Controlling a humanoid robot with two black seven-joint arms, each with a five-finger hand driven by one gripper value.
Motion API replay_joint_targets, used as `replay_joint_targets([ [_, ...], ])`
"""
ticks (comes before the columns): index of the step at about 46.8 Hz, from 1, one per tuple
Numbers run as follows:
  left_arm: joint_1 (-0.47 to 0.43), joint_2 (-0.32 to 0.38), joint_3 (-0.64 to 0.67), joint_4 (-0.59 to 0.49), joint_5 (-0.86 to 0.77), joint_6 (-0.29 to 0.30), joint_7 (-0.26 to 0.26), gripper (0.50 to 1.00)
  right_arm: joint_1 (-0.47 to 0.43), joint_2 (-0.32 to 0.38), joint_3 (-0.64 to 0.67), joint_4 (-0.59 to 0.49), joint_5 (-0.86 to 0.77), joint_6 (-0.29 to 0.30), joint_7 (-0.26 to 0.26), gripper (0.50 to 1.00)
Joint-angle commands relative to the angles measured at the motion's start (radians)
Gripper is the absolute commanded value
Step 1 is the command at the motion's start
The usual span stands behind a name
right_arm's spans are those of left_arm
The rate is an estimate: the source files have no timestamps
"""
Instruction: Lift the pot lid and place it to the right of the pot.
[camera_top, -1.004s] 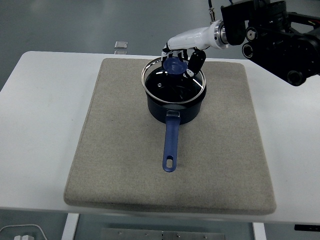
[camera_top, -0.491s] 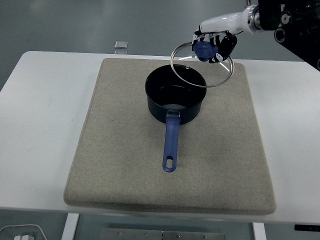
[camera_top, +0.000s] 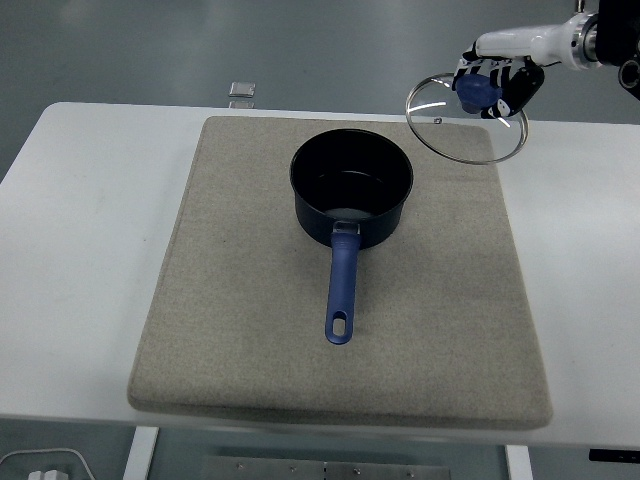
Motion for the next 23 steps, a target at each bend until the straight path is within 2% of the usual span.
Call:
replay_joint_targets([
  [1, 0.000, 0.000, 0.000, 0.000, 0.000, 0.000, 0.000, 1.000, -0.017, -0.014, -0.002, -0.007, 0.000, -0.009, -0.004, 0.500],
  [14, 0.000, 0.000, 0.000, 0.000, 0.000, 0.000, 0.000, 1.000, -0.093, -0.030, -0.002, -0.045, 0.000, -0.052, -0.021, 0.500],
  [23, 0.000, 0.000, 0.000, 0.000, 0.000, 0.000, 0.000, 1.000, -0.139, -0.007, -0.003, -0.072, 0.000, -0.092, -0.023, 0.500],
])
